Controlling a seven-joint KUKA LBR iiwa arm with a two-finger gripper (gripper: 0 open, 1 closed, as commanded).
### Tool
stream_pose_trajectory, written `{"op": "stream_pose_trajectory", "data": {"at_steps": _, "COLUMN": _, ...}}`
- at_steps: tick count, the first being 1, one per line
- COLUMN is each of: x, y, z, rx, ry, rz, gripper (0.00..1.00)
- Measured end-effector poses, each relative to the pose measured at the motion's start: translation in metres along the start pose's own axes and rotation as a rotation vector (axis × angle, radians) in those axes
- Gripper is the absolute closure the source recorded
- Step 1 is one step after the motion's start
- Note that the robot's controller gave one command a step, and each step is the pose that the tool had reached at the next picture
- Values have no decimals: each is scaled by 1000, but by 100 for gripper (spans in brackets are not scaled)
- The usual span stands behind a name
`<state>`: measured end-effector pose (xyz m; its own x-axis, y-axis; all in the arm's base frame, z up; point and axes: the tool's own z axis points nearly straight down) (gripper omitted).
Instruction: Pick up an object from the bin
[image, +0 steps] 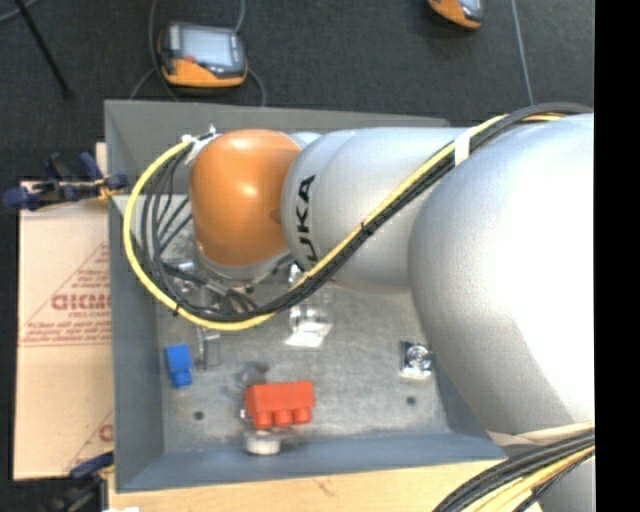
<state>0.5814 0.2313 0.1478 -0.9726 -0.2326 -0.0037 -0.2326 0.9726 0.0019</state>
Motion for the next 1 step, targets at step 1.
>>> {"op": "stream_pose_trajectory", "data": {"at_steps": 1, "x": 26, "y": 4, "z": 74, "rx": 1, "ry": 6, "rz": -325, "gripper": 0}}
